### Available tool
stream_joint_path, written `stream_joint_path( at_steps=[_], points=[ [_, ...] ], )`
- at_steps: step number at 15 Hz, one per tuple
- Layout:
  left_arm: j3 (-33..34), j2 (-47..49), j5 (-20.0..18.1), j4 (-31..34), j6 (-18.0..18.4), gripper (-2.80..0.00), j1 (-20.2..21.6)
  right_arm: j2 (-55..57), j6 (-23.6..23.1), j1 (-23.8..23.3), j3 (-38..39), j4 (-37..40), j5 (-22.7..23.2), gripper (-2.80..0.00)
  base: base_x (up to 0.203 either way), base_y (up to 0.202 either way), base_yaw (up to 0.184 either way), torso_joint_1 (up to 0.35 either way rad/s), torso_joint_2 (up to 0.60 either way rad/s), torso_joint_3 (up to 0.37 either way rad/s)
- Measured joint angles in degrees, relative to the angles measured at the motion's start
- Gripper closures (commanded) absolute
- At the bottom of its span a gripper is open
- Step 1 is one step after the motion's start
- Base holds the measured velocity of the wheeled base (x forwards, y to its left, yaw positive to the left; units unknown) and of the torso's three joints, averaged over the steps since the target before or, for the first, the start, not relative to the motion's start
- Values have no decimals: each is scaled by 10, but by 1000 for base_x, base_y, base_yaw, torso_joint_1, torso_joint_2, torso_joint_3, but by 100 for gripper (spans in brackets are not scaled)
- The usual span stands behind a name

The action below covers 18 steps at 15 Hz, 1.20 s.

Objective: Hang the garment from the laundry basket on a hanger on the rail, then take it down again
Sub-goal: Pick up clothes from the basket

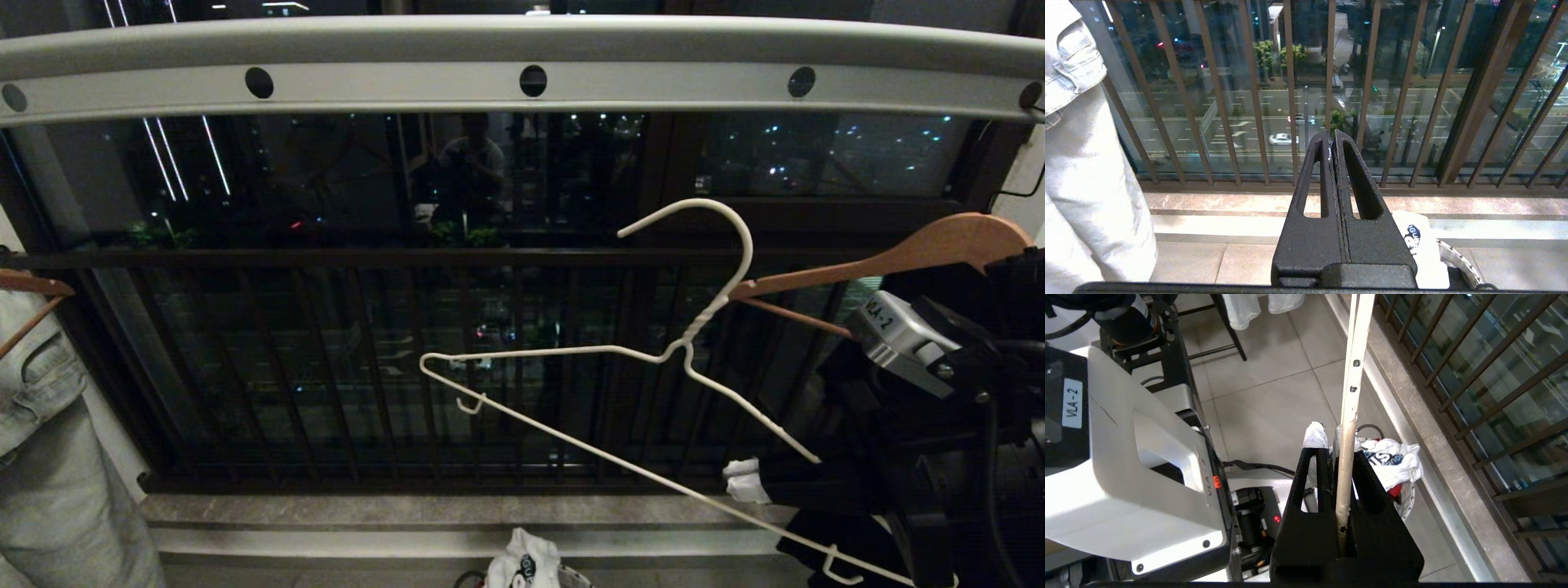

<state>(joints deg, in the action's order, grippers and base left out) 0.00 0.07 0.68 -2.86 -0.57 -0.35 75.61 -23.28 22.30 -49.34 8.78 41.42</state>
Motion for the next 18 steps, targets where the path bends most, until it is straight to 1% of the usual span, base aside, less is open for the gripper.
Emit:
stream_joint_path(
  at_steps=[6, 18],
  points=[
    [0, 0, 0, 0, 0, 0, 0, -4, 0, -1, 21, -44, -2, 0, 0, 0, 0, -84, 193, 101],
    [0, 0, 0, 0, 0, 0, 0, -7, -4, -2, 28, -45, -1, 0, 0, 0, 0, -137, 292, 155]
  ],
)
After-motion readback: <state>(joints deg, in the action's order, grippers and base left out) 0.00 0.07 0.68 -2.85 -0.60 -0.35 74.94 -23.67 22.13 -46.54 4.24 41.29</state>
